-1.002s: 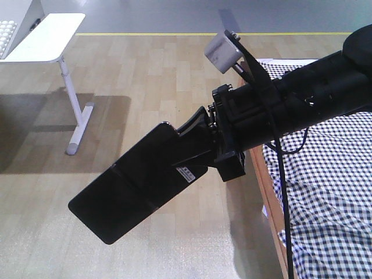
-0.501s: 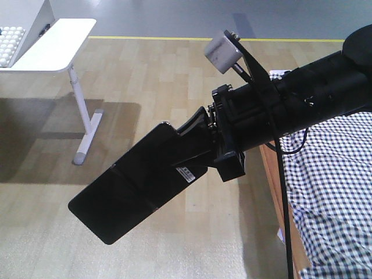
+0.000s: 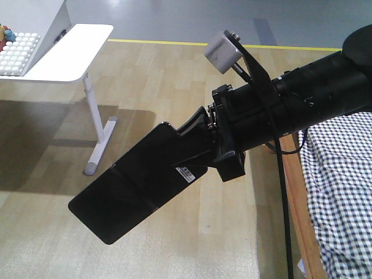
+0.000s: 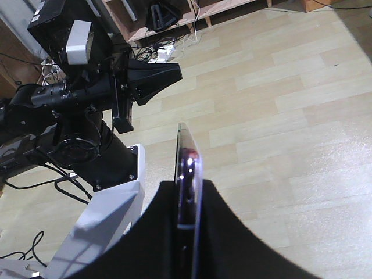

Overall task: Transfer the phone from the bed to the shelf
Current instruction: 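Drive toward the white table holding the phone in the right gripper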

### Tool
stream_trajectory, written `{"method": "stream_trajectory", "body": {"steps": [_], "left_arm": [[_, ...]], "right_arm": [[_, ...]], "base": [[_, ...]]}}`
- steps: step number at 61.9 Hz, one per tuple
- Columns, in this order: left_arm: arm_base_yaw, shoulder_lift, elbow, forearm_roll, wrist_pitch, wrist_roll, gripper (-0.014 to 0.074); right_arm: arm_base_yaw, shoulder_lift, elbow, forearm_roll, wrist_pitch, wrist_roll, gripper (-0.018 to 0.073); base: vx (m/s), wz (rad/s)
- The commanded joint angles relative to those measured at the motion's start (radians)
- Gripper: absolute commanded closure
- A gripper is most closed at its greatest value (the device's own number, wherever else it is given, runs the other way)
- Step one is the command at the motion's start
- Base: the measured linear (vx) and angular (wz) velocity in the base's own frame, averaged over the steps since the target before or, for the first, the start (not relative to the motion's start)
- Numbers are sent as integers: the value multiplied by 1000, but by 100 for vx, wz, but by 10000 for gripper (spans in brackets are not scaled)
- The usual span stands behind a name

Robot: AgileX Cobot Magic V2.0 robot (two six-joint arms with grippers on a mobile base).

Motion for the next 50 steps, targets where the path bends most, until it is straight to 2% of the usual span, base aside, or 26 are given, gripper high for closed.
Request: {"method": "stream_trajectory", "body": {"steps": [1, 50], "left_arm": [[-3, -6, 1, -6, -75, -4, 596], [-3, -6, 1, -6, -75, -4, 596]], "right_arm": [[-2, -40, -28, 87, 71, -12, 564], [-2, -40, -28, 87, 71, -12, 564]], "base": [[23, 11], [21, 2]]}}
